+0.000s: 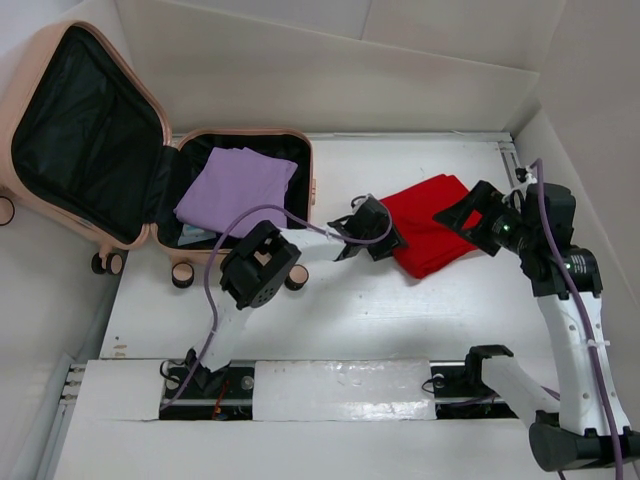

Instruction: Pack the luggage

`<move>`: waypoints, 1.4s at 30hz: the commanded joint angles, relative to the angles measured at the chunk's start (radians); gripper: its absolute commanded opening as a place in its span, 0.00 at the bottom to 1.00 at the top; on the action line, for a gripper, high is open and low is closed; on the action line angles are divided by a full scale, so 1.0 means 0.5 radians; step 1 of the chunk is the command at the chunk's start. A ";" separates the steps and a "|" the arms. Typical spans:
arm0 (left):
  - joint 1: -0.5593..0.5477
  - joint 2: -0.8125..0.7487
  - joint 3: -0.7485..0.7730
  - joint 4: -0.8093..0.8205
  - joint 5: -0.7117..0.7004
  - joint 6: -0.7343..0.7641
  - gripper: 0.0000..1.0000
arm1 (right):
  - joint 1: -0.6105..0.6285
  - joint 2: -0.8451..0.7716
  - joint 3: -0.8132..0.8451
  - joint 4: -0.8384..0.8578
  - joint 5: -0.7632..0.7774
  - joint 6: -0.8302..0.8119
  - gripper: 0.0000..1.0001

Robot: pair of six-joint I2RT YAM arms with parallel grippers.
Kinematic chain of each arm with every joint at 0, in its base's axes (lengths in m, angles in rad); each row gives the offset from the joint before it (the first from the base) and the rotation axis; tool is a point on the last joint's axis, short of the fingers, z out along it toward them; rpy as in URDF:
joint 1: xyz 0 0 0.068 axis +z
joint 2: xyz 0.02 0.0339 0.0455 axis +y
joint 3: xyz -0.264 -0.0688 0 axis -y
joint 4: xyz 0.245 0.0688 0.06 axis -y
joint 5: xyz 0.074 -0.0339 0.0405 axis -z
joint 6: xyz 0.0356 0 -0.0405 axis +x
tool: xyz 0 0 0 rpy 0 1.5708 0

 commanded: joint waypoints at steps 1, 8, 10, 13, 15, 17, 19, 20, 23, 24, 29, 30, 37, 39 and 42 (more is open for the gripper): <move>0.026 0.139 0.141 -0.034 -0.136 -0.056 0.42 | 0.022 -0.032 0.053 0.118 -0.039 -0.024 0.93; 0.087 0.152 0.607 -0.113 -0.191 0.171 0.00 | 0.041 -0.069 0.191 0.081 -0.039 -0.006 0.93; 0.087 0.093 0.740 -0.165 -0.219 0.348 0.00 | 0.041 -0.069 0.243 0.081 -0.039 -0.006 0.93; 0.106 -0.005 1.043 -0.273 -0.219 0.502 0.00 | 0.041 -0.069 0.293 0.081 -0.039 -0.006 0.93; 0.163 -0.048 1.327 -0.416 -0.201 0.656 0.00 | 0.041 -0.069 0.293 0.081 -0.039 -0.006 0.93; 0.222 -0.076 1.523 -0.531 -0.182 0.742 0.00 | 0.041 -0.087 0.311 0.081 -0.039 -0.006 0.93; 0.369 -0.137 1.700 -0.601 -0.088 0.800 0.00 | 0.041 -0.087 0.311 0.081 -0.039 -0.006 0.93; 0.433 -0.173 1.719 -0.623 -0.054 0.822 0.00 | 0.062 -0.087 0.311 0.099 -0.058 -0.006 0.93; 0.743 -0.336 1.719 -0.623 0.057 0.840 0.00 | 0.062 -0.066 0.293 0.118 -0.058 -0.006 0.93; 0.911 -0.400 1.719 -0.623 0.084 0.840 0.00 | 0.080 -0.066 0.272 0.118 -0.058 -0.006 0.93; 1.393 -0.557 1.468 -0.601 0.327 0.794 0.00 | 0.099 -0.020 0.253 0.158 -0.076 -0.006 0.93; 1.455 -0.585 1.407 -0.574 0.345 0.794 0.00 | 0.117 -0.020 0.253 0.158 -0.076 -0.006 0.93; 1.821 -0.867 0.784 -0.362 0.450 0.739 0.00 | 0.157 0.020 0.253 0.195 -0.098 -0.006 0.93; 1.845 -1.019 0.509 -0.316 0.432 0.843 0.00 | 0.157 0.039 0.253 0.213 -0.098 -0.006 0.93; 1.845 -1.240 0.180 -0.292 0.358 0.950 0.00 | 0.176 0.039 0.235 0.213 -0.098 -0.024 0.93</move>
